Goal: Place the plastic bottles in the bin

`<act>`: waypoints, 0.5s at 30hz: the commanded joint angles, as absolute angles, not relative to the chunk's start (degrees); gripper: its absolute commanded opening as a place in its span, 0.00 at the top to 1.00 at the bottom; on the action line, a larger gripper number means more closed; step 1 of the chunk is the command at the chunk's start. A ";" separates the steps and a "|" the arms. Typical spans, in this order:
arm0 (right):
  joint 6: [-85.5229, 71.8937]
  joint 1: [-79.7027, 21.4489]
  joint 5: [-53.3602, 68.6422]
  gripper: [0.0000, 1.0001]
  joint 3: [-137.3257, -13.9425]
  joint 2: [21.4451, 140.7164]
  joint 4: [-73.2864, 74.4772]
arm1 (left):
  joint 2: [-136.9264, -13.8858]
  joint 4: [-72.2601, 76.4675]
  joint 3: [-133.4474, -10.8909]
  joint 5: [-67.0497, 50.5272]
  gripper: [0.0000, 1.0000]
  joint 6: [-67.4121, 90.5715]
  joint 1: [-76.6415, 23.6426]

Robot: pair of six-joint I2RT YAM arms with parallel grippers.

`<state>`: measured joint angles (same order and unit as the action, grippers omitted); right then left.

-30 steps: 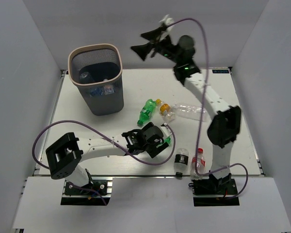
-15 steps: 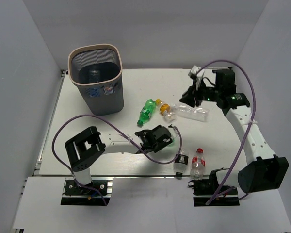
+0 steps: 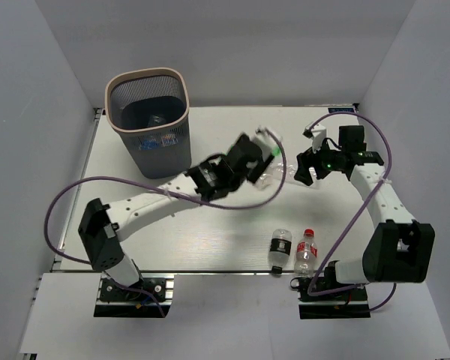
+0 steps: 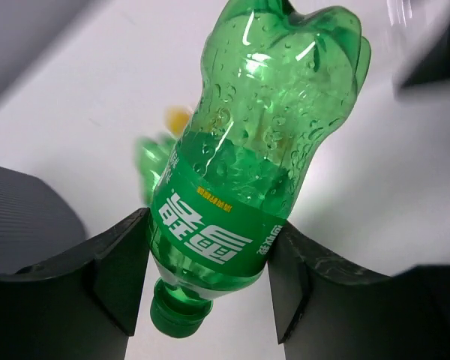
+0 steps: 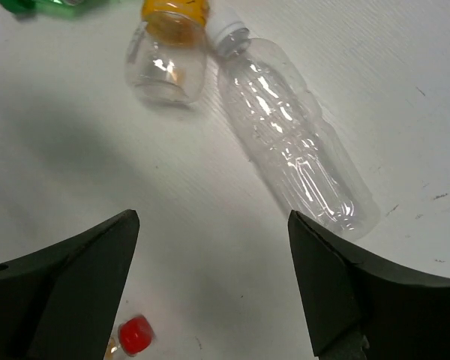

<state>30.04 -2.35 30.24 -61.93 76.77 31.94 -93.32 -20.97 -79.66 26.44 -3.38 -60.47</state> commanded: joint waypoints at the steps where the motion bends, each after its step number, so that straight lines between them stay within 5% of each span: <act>1: 28.57 -1.23 28.39 0.14 -66.00 79.01 27.69 | -87.89 -22.67 -91.47 34.01 0.73 -2.90 -55.30; 9: 28.91 -0.79 28.74 0.18 -69.08 84.02 25.14 | -93.69 -31.70 -113.89 43.58 0.73 2.45 -42.38; 15: 33.38 -0.97 28.39 0.17 -70.31 86.57 25.22 | -90.79 -35.24 -112.76 45.26 0.64 9.93 -32.27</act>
